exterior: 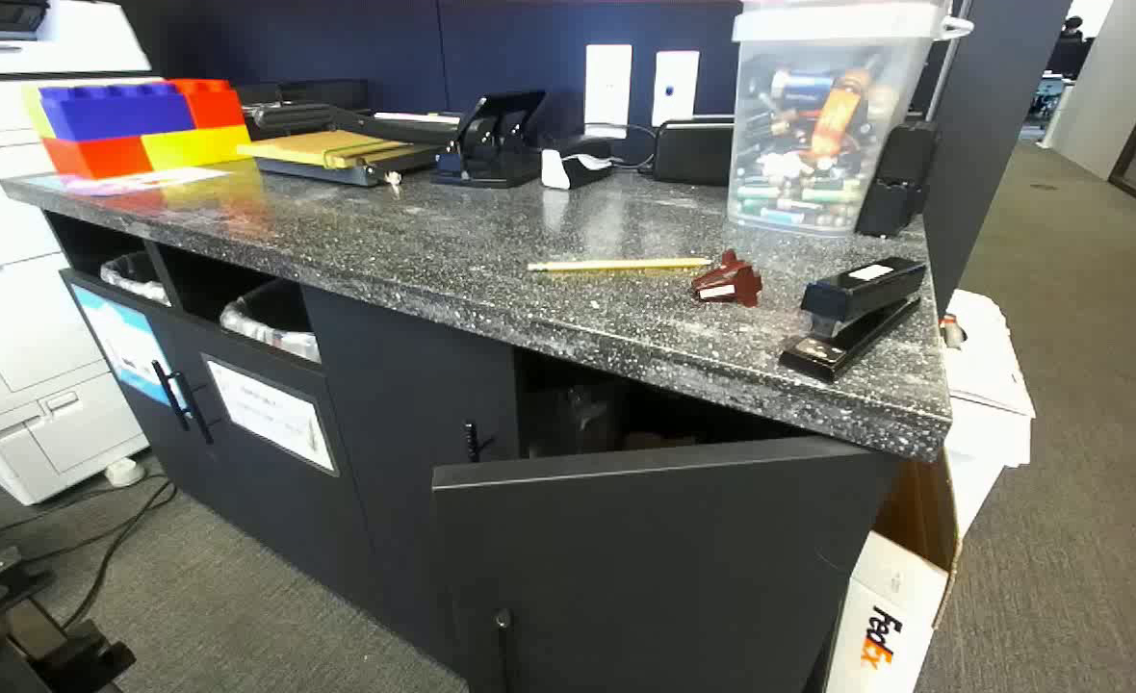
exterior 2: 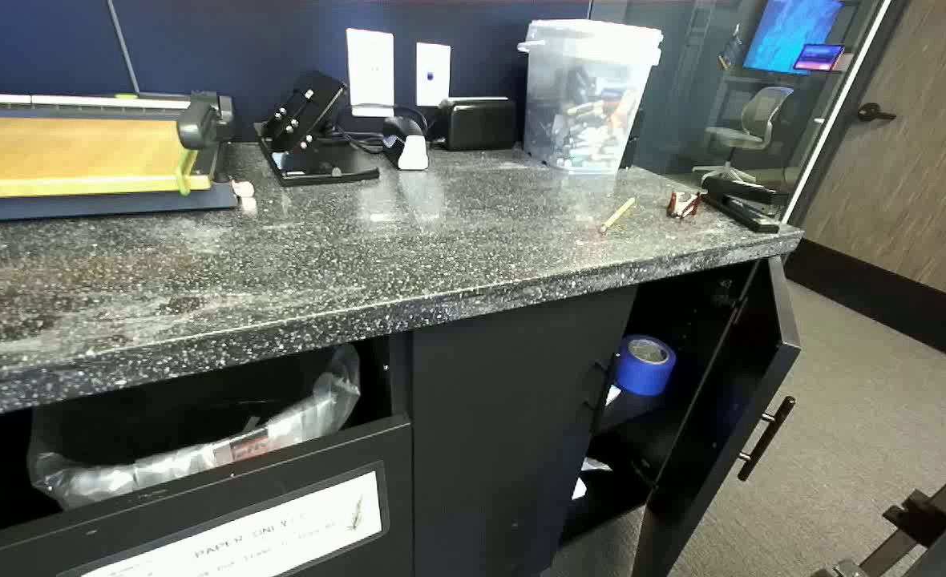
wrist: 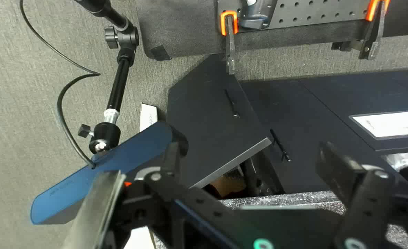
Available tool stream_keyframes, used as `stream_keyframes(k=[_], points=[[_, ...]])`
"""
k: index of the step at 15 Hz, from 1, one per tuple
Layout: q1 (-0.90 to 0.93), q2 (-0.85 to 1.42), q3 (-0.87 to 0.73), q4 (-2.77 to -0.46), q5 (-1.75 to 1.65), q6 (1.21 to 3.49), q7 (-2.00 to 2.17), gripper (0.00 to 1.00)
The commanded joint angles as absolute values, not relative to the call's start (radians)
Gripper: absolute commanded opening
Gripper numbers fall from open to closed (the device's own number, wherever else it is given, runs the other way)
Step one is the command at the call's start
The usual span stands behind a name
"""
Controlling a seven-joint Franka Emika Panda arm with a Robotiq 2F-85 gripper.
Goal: Move the black stapler to the left
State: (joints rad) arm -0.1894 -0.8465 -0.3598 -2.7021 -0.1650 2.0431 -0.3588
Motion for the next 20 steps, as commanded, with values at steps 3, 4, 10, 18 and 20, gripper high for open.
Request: stream_keyframes(k=[3, 4, 10, 18, 20], points=[[-0.163, -0.776, -0.326, -2.629, -0.143, 1.995, -0.346, 1.00], [-0.141, -0.734, -0.299, -2.587, -0.123, 1.986, -0.316, 1.00], [-0.080, -0.433, -0.186, -2.333, -0.088, 2.092, -0.149, 1.00], [-0.111, 0.059, -0.185, -1.874, 0.038, 2.013, -0.033, 1.00], [-0.129, 0.175, -0.184, -1.764, 0.054, 2.002, -0.009, 1.00]])
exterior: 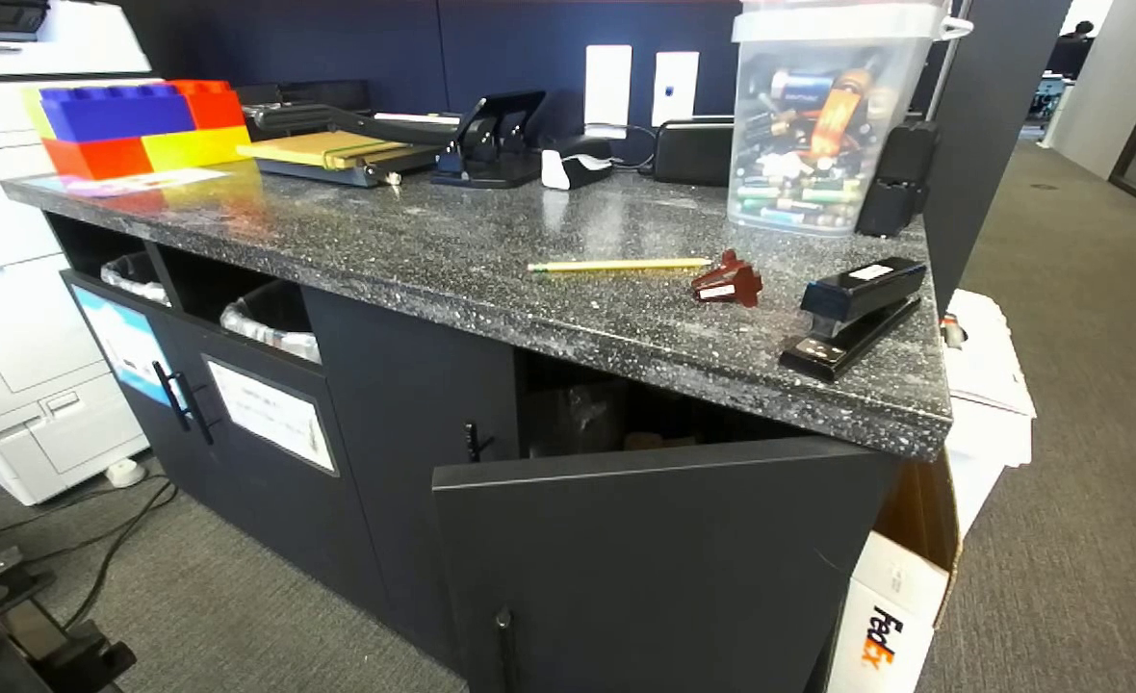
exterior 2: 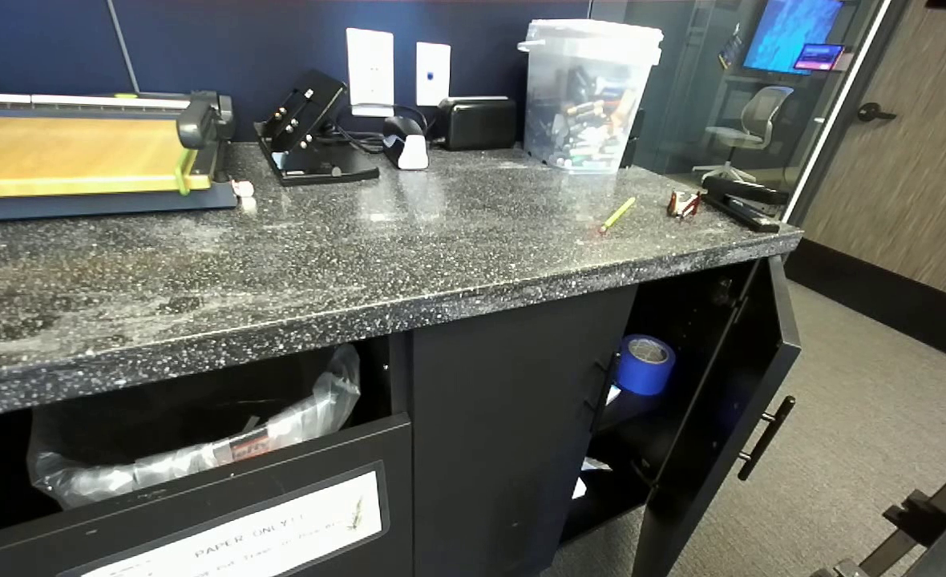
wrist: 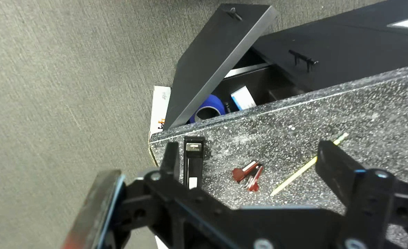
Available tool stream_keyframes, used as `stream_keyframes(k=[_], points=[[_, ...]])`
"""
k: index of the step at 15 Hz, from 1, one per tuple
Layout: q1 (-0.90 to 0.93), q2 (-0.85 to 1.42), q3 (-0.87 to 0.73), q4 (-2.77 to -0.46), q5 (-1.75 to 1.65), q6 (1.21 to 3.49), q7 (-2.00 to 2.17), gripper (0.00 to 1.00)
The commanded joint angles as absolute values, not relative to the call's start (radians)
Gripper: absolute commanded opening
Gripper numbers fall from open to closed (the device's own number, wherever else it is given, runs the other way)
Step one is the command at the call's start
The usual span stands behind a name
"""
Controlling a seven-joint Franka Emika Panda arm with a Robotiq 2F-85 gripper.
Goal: Move the black stapler to the left
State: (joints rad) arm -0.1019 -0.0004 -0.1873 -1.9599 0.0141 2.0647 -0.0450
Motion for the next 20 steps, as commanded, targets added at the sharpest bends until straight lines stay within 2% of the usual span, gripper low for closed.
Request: stream_keyframes(k=[1, 10, 18, 19, 20], points=[[-0.139, 0.229, -0.182, -1.710, 0.065, 1.997, 0.010, 1.00], [-0.211, 0.664, -0.165, -1.240, 0.149, 1.835, 0.206, 1.00], [-0.233, 0.986, -0.169, -0.877, 0.134, 1.816, 0.373, 1.00], [-0.235, 1.024, -0.169, -0.836, 0.134, 1.822, 0.392, 0.95], [-0.238, 1.060, -0.166, -0.795, 0.137, 1.823, 0.412, 0.99]])
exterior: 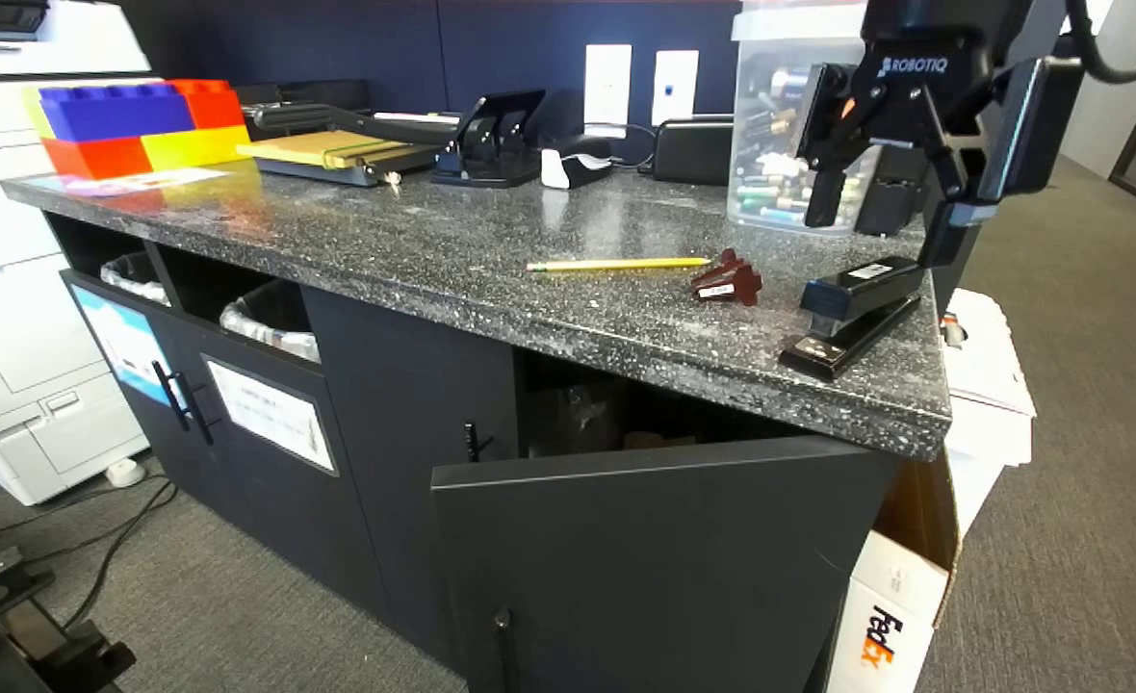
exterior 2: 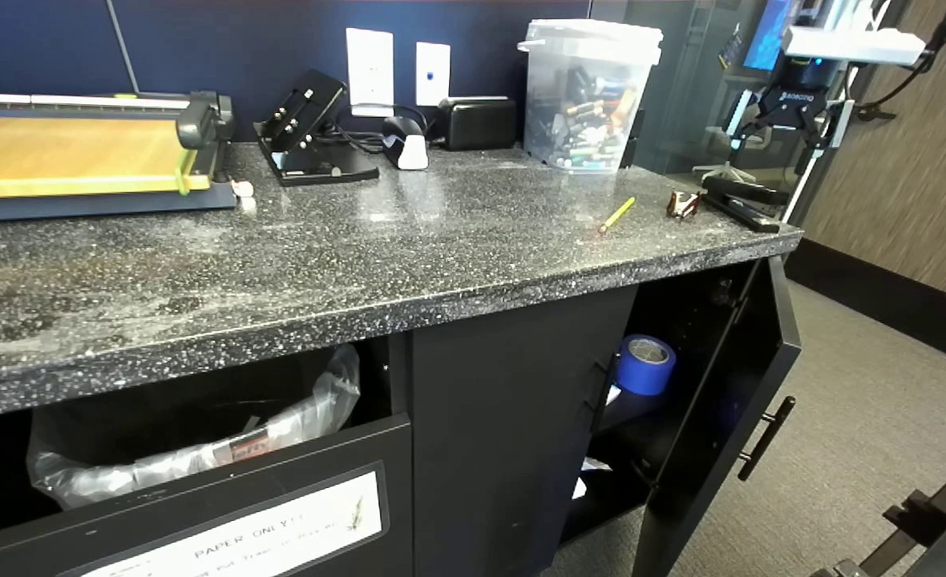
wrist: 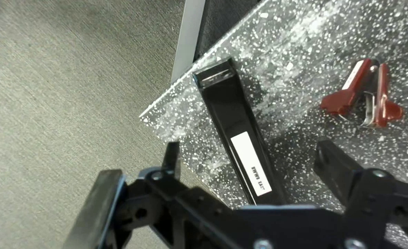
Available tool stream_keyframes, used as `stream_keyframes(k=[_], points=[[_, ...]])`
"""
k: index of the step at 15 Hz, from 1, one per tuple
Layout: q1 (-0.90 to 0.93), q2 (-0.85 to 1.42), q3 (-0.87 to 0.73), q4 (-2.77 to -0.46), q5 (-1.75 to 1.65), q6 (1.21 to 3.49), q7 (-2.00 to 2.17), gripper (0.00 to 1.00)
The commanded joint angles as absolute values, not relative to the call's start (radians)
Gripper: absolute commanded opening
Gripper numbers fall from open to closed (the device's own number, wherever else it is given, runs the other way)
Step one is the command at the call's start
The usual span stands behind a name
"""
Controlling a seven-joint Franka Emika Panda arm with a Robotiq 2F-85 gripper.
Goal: Move the black stapler to the left
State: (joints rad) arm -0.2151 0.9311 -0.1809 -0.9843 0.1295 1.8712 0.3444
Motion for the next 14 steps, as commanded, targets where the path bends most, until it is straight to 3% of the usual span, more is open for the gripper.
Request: stream_keyframes(k=[1, 6, 7, 9, 14], points=[[-0.237, 1.100, -0.176, -0.746, 0.146, 1.813, 0.426, 0.96], [-0.242, 1.266, -0.184, -0.542, 0.132, 1.785, 0.501, 1.00], [-0.242, 1.283, -0.185, -0.524, 0.130, 1.780, 0.511, 0.75], [-0.247, 1.300, -0.169, -0.515, 0.110, 1.786, 0.533, 0.68], [-0.252, 1.307, -0.181, -0.478, 0.111, 1.759, 0.550, 0.29]])
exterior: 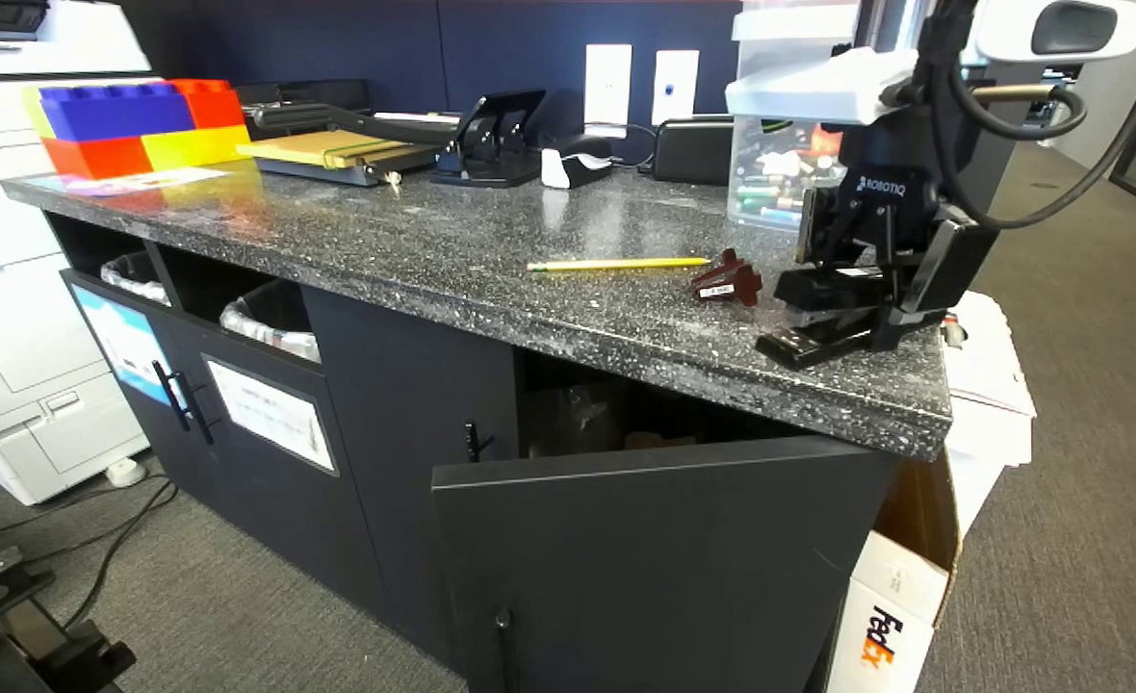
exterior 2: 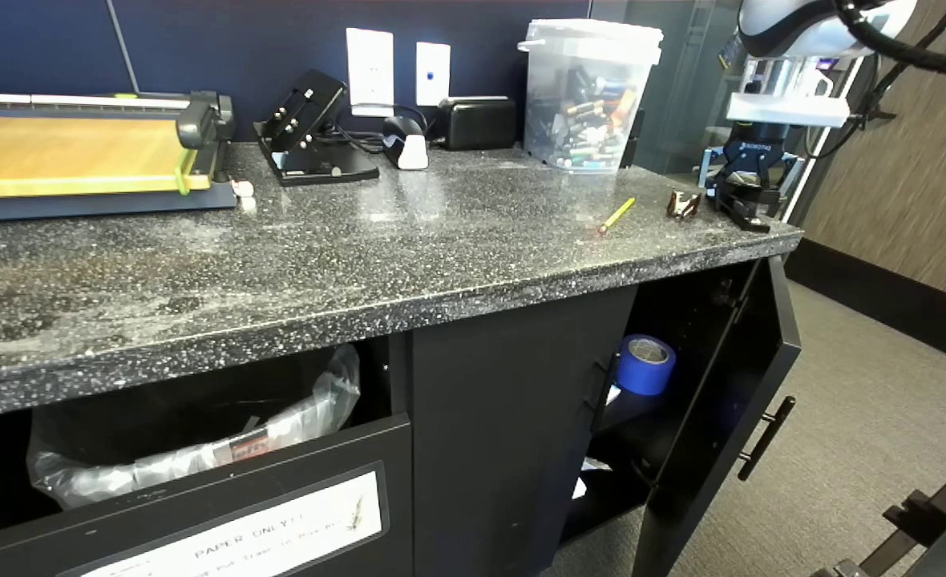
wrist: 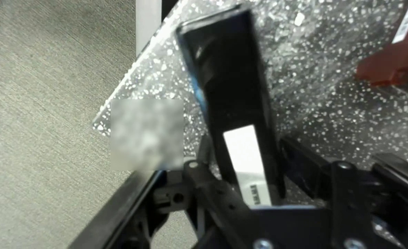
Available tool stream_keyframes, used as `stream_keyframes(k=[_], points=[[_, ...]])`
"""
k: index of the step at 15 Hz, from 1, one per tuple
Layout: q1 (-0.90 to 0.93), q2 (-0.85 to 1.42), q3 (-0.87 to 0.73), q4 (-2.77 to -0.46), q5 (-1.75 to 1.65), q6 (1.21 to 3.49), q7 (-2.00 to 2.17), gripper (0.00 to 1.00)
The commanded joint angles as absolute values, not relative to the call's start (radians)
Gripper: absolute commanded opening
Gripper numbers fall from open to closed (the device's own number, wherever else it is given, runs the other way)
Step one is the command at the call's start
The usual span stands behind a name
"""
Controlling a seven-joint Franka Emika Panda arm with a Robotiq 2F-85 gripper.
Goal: Move the black stapler to the left
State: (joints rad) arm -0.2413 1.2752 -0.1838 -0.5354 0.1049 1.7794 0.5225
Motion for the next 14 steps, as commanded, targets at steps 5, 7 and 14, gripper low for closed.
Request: stream_keyframes(k=[5, 7, 14], points=[[-0.277, 1.328, -0.139, -0.377, 0.100, 1.691, 0.544, 0.18], [-0.273, 1.295, -0.129, -0.401, 0.102, 1.705, 0.534, 0.17], [-0.227, 1.131, -0.053, -0.467, 0.119, 1.619, 0.447, 0.17]])
